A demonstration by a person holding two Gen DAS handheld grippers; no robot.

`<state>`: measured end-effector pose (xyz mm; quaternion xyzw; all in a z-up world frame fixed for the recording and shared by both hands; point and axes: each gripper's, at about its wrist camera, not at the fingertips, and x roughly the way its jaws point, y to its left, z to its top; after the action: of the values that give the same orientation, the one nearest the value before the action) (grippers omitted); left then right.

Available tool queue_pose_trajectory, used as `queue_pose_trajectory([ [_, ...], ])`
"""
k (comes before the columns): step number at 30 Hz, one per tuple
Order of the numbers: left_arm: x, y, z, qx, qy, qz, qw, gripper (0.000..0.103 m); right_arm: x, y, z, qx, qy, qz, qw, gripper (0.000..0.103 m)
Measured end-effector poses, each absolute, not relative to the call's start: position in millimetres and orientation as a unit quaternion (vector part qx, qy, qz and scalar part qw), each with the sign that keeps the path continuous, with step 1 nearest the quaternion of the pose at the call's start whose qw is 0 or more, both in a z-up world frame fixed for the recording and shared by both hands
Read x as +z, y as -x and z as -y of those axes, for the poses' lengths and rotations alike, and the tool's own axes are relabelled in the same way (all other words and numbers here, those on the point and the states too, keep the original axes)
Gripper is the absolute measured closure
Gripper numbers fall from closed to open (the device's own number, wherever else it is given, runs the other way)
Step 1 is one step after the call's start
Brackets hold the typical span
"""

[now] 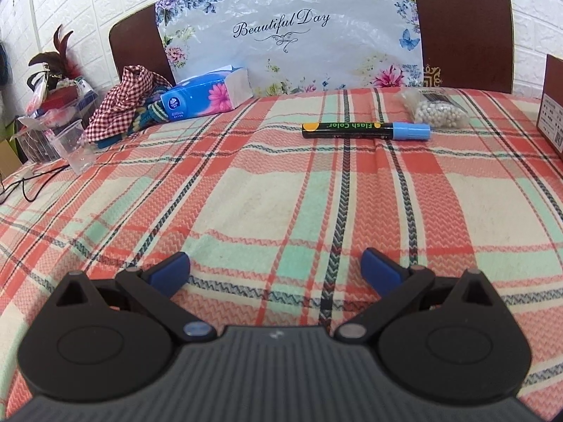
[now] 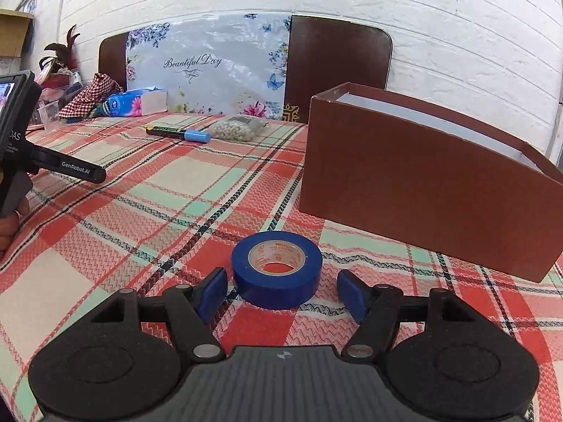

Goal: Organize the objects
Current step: 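Set the blue tape roll down on the table and open the right gripper, then grasp the blue tape roll by its rim with the left gripper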

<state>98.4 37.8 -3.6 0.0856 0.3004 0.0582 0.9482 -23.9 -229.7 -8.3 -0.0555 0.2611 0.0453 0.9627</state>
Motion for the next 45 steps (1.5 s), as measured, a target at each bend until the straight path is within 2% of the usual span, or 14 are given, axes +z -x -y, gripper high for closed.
queue_pose_trajectory([
  [7,-4,-92,-26,0.079,-0.119,-0.29,0.947,0.0,-8,24,230,0.051,0.053,-0.259,0.963,0.035],
  [21,-3,-81,-13,0.092,-0.123,-0.295,0.943,0.0,-9,23,231,0.057,0.059,-0.259,0.962,0.035],
  [31,5,-62,19,-0.023,-0.015,-0.371,0.928,0.001,-9,22,231,0.058,0.058,-0.261,0.962,0.035],
  [33,16,-62,30,-0.08,0.009,-0.393,0.916,0.013,-9,22,231,0.059,0.057,-0.261,0.962,0.035],
  [36,33,-57,60,-0.159,0.021,-0.4,0.902,0.023,-9,21,232,0.061,0.055,-0.262,0.962,0.035],
  [42,32,-50,124,-0.238,-0.031,-0.427,0.872,0.046,-10,21,234,0.064,0.049,-0.263,0.961,0.035],
  [45,27,-54,128,-0.239,-0.019,-0.432,0.869,0.046,-11,20,234,0.07,0.042,-0.265,0.961,0.045],
])
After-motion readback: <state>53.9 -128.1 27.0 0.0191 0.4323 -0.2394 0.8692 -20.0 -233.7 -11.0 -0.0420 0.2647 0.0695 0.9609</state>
